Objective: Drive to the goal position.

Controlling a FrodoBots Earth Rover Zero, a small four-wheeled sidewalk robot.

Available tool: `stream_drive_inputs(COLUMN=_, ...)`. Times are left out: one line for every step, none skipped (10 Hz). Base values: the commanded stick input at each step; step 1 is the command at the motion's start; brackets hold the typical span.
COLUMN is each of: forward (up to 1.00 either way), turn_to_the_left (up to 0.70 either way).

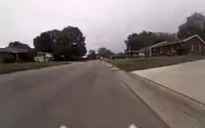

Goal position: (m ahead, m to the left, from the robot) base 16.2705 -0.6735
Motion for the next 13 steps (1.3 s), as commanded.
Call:
stream_drive_inputs(forward=1.00, turn_to_the_left=0.00)
stream_drive_inputs(forward=1.00, turn_to_the_left=0.00)
stream_drive_inputs(forward=1.00, turn_to_the_left=0.00)
stream_drive_inputs(forward=1.00, turn_to_the_left=0.02)
stream_drive_inputs(forward=1.00, turn_to_the_left=0.02)
stream_drive_inputs(forward=1.00, turn_to_the_left=0.02)
stream_drive_inputs(forward=1.00, turn_to_the_left=0.00)
stream_drive_inputs(forward=1.00, turn_to_the_left=0.02)
stream_drive_inputs(forward=1.00, turn_to_the_left=0.00)
stream_drive_inputs(forward=1.00, turn_to_the_left=0.01)
stream_drive_inputs(forward=1.00, turn_to_the_left=0.02)
stream_drive_inputs(forward=1.00, turn_to_the_left=0.02)
stream_drive_inputs(forward=1.00, turn_to_the_left=0.02)
